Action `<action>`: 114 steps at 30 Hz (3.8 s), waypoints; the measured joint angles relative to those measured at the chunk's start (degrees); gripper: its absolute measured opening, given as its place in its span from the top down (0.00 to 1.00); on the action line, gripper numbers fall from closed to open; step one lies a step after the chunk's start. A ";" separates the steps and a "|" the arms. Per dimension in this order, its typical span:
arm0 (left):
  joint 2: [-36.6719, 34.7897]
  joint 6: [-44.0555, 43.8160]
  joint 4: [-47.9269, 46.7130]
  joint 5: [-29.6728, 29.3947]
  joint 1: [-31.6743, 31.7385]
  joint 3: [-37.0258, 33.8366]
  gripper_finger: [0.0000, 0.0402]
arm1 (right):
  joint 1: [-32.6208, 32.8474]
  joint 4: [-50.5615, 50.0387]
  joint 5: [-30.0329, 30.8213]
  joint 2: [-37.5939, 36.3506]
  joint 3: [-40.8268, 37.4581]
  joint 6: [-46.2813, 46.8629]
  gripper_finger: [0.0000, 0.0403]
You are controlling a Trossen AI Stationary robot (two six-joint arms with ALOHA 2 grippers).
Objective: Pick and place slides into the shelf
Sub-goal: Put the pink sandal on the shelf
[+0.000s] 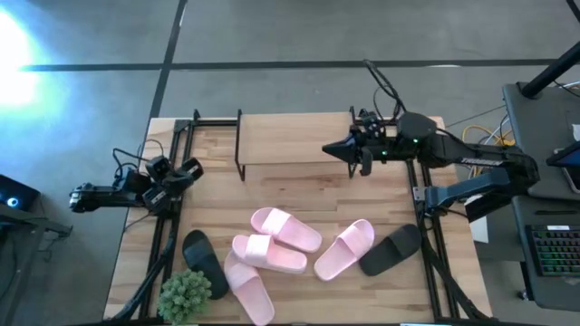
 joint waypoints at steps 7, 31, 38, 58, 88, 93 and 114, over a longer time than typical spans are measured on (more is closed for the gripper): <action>-0.15 -0.13 0.33 -4.46 0.00 0.00 1.00 | 0.78 -20.22 -5.75 7.92 11.22 -2.40 0.96; 0.04 0.56 0.29 -4.45 -0.02 0.02 1.00 | 19.36 -86.81 15.98 32.69 36.86 12.18 0.53; 0.04 3.11 0.17 -4.42 -0.02 0.02 1.00 | 24.29 -87.10 17.75 37.98 36.06 14.84 0.52; -0.02 2.86 -4.16 -4.02 -0.02 0.02 1.00 | 29.83 -87.13 2.70 59.45 35.93 36.00 0.52; 0.09 0.00 -4.07 -7.79 -0.04 0.20 1.00 | 31.09 -87.13 17.74 60.02 22.90 37.78 0.73; 0.08 -0.02 -4.07 -7.83 -0.04 0.22 1.00 | 31.16 -86.97 22.84 60.02 22.90 36.66 0.95; 0.09 0.82 -4.09 -7.81 -0.04 0.22 1.00 | 28.87 -73.29 60.36 30.53 24.85 19.64 0.97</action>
